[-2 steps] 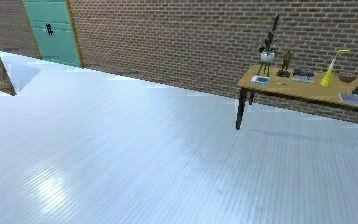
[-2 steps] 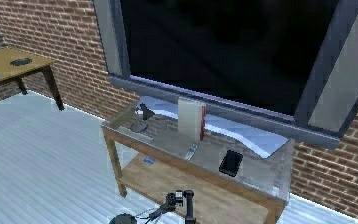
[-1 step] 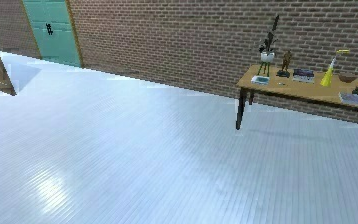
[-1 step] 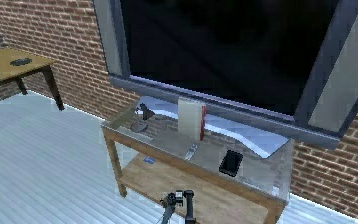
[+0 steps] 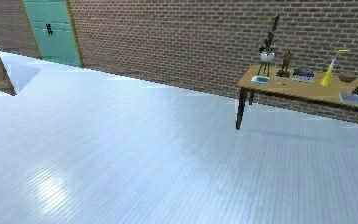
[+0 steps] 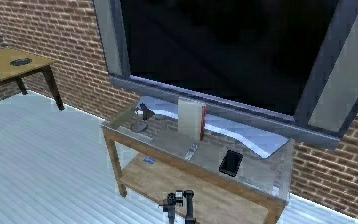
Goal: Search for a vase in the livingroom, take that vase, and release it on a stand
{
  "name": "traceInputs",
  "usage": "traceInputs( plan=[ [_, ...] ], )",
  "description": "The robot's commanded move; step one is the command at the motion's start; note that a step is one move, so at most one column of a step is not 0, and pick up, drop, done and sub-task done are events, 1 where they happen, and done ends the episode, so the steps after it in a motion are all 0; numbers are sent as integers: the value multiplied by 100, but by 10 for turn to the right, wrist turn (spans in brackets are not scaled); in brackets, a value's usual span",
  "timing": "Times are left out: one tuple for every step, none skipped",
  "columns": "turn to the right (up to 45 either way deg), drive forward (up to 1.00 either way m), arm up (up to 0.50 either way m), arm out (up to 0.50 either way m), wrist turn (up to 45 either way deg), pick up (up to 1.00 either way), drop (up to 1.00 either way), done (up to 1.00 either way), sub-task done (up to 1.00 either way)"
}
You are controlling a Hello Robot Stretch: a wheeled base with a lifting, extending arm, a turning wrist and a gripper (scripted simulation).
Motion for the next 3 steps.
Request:
traceInputs(
  plan=[
    [0,0,-30,0,0,0,0,0,0],
    [-330,0,0,0,0,0,0,0,0],
    [-30,0,0,0,0,0,0,0,0]
  ],
)
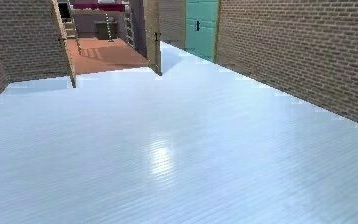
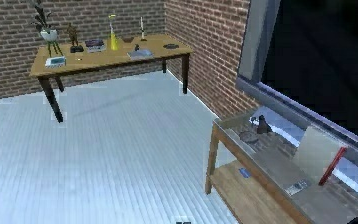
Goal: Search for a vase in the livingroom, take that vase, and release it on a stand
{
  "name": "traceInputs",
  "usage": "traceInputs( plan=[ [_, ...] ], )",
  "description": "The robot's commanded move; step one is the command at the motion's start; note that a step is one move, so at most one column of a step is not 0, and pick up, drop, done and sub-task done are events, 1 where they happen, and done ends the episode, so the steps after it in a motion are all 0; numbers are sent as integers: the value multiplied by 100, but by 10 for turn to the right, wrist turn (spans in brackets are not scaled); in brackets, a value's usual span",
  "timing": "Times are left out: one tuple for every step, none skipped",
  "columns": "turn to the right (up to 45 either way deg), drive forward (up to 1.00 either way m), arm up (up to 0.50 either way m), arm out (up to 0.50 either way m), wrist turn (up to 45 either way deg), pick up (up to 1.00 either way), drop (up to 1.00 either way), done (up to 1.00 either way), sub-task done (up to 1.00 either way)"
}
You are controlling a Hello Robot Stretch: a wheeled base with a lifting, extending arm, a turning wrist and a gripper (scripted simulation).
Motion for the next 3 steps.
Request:
traceInputs(
  plan=[
    [0,100,0,0,0,0,0,0,0],
    [0,100,0,0,0,0,0,0,0],
    [0,100,0,0,0,0,0,0,0]
  ],
)
